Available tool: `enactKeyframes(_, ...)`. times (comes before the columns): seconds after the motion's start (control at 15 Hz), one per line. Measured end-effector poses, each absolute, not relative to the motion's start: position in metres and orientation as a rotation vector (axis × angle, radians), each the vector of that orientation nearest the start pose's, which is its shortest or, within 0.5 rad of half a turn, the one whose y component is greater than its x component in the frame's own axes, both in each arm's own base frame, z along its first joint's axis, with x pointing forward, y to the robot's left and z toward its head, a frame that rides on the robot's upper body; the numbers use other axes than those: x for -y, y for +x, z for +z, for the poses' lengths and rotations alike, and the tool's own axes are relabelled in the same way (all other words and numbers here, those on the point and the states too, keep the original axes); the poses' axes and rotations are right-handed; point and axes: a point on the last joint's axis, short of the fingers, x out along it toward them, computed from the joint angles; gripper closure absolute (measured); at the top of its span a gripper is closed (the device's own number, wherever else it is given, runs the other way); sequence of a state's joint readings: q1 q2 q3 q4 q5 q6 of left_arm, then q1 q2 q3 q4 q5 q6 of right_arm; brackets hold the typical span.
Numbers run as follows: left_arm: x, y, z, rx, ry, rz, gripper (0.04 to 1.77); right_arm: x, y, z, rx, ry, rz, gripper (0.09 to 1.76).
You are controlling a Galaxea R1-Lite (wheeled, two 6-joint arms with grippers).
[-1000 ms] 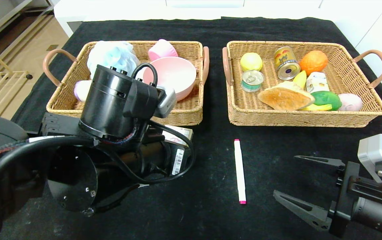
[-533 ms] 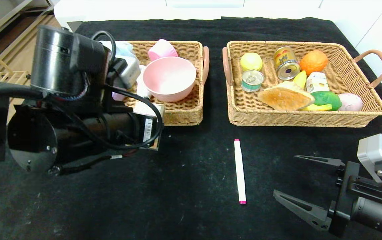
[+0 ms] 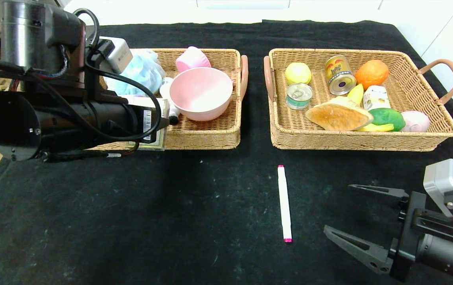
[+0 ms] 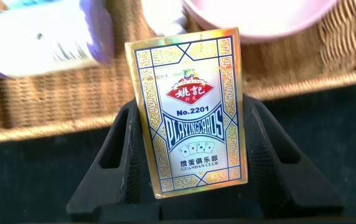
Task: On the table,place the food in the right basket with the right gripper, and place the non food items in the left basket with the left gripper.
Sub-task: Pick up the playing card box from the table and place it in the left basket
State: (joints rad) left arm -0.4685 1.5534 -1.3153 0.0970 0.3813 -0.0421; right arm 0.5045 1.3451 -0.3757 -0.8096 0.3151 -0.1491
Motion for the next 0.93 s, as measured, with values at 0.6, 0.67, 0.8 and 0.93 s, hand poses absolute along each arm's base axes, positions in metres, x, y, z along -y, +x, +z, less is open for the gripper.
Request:
enactKeyframes(0.6,0.102,0.298,0.323,-0.227,0.062,-0.003,0.8,-0.1,0.167,0.175,-0.102,-0.156,0.829,0.14)
enactKeyframes(0.67,0.103,0.302,0.322,-0.225,0.062,-0.002,0.8,-0.1,0.167,0.175,-0.102,-0.156,0.828,0.14)
enactKeyframes(0.8,0.107,0.31,0.324,-0.189,0.053,-0.001,0.8,-0.1,0.166,0.175,-0.101,-0.156,0.829,0.14)
enactKeyframes(0.93,0.109,0.316,0.321,-0.175,0.053,0.002,0.79,-0.1,0.166,0.175,-0.1,-0.156,0.828,0.14)
